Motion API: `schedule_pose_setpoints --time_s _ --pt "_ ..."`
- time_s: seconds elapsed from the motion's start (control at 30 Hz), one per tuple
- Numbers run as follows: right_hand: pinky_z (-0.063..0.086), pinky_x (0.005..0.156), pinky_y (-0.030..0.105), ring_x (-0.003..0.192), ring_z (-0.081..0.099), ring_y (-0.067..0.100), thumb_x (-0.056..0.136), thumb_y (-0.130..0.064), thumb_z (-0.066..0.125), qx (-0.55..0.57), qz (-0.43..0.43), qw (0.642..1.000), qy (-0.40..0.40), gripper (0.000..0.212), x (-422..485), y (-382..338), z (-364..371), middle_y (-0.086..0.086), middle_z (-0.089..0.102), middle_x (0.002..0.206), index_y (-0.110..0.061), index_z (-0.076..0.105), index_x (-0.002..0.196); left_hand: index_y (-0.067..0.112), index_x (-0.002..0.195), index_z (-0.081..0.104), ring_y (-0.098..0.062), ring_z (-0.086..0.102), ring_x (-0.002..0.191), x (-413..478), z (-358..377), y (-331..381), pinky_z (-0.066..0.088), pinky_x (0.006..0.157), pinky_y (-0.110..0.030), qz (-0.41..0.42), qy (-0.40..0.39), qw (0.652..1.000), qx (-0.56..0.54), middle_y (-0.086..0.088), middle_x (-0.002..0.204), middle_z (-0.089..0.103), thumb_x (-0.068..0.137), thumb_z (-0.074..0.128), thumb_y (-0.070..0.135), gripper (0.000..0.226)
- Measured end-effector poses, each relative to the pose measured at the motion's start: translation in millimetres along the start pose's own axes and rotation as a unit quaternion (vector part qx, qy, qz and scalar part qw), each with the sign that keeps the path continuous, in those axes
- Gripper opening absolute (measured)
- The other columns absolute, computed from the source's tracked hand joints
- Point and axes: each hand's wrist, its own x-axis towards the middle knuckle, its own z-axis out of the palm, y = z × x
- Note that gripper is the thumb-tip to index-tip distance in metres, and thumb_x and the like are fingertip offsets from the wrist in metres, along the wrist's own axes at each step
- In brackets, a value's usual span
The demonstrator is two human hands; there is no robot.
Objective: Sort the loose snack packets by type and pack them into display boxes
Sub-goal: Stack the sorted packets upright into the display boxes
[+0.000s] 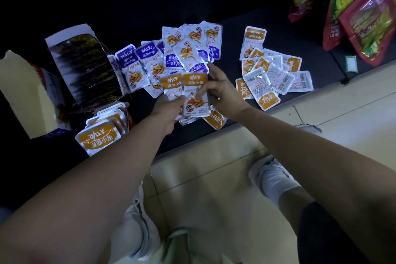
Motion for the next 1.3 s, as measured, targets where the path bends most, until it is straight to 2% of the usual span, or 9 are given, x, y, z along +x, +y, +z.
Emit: schedule_pose_setpoints --time_s 0.13,0.23,0.37,0.5,0.67,0.83,0.93,1.2,1.3 --pt "0.047 0.101 0.038 0.12 0.05 0.022 0.096 0.0 0.045 0.21 0.264 0.939 0.066 0.041 8.9 -22.8 -3.9 0.008 0.051 0.128 -0.011 0.044 0.136 0.011 0.123 0.055 -0.024 0.061 0.11 -5.6 -8.8 7.6 0.048 0.099 -0.045 0.019 0.016 0.999 0.039 -0.004 0.121 0.063 0.095 0.058 0.016 0.028" --pt "0.057 0.071 0.032 0.086 0.067 0.019 0.101 -0.024 0.043 0.345 0.385 0.854 -0.05 0.03 13.3 -46.3 -6.6 0.007 0.066 0.101 -0.008 0.052 0.126 0.011 0.124 0.055 -0.022 0.063 0.107 -21.2 -8.3 13.3 0.05 0.096 -0.04 0.031 -0.038 0.997 0.054 -0.004 0.12 0.064 0.098 0.052 0.011 0.027" --pt "0.054 0.09 0.041 0.099 0.067 0.032 0.095 -0.014 0.048 0.336 0.355 0.869 -0.071 0.029 14.8 -63.8 7.4 0.022 0.066 0.114 -0.001 0.053 0.121 0.01 0.11 0.058 -0.018 0.067 0.082 -51.3 -4.7 24.0 0.055 0.068 -0.023 0.042 -0.088 0.99 0.1 -0.007 0.096 0.068 0.098 0.043 0.015 0.02" --pt "0.051 0.095 0.046 0.106 0.065 0.03 0.09 -0.015 0.059 0.309 0.342 0.886 -0.057 0.042 11.9 -93.1 9.3 0.02 0.063 0.121 -0.006 0.046 0.13 0.009 0.121 0.06 -0.023 0.064 0.103 -82.7 -20.6 42.8 0.051 0.085 -0.03 0.121 -0.089 0.969 0.195 -0.007 0.114 0.067 0.097 0.044 0.018 0.029" --pt "0.052 0.095 0.048 0.107 0.067 0.025 0.082 -0.019 0.073 0.302 0.288 0.906 -0.072 0.064 8.8 -144.9 12.1 0.01 0.065 0.123 -0.013 0.04 0.137 0.011 0.106 0.063 -0.02 0.061 0.094 -123.7 -62.1 68.9 0.048 0.076 -0.026 0.173 -0.041 0.951 0.254 -0.003 0.104 0.066 0.096 0.045 0.021 0.022" --pt "0.051 0.094 0.048 0.112 0.061 0.029 0.09 -0.004 0.063 0.308 0.239 0.921 -0.012 0.05 10.7 -201.7 48.6 0.015 0.059 0.126 -0.011 0.034 0.131 0.006 0.093 0.059 -0.03 0.061 0.088 -146.7 -115.1 75.4 0.051 0.082 -0.042 0.198 0.02 0.953 0.229 -0.011 0.097 0.064 0.081 0.038 0.046 0.046" --pt "0.052 0.092 0.046 0.112 0.059 0.029 0.093 -0.004 0.058 0.312 0.232 0.921 0.015 0.044 11.2 -222.7 70.1 0.012 0.056 0.127 -0.016 0.031 0.126 0.01 0.072 0.042 -0.027 0.05 0.069 -138.9 -154.6 58.9 0.039 0.069 -0.034 0.157 0.084 0.958 0.223 -0.014 0.079 0.054 0.08 0.033 0.038 0.03" --pt "0.053 0.092 0.042 0.101 0.061 0.019 0.099 -0.005 0.049 0.277 0.239 0.931 0.003 0.056 -6.0 -217.3 127.7 0.007 0.058 0.119 -0.019 0.013 0.14 0.018 0.112 0.048 -0.032 0.044 0.122 -175.1 -176.3 13.2 0.043 0.099 -0.051 -0.028 0.009 0.992 0.121 -0.008 0.124 0.05 0.098 0.044 0.034 0.021" --pt "0.054 0.09 0.044 0.104 0.063 0.023 0.098 -0.006 0.049 0.276 0.25 0.928 0.007 0.043 -3.2 -211.7 136.1 0.008 0.058 0.118 -0.017 0.021 0.129 0.017 0.118 0.053 -0.027 0.054 0.109 -165.2 -176.9 4.0 0.045 0.096 -0.053 -0.028 -0.01 0.996 0.087 -0.006 0.121 0.059 0.099 0.043 0.033 0.026"
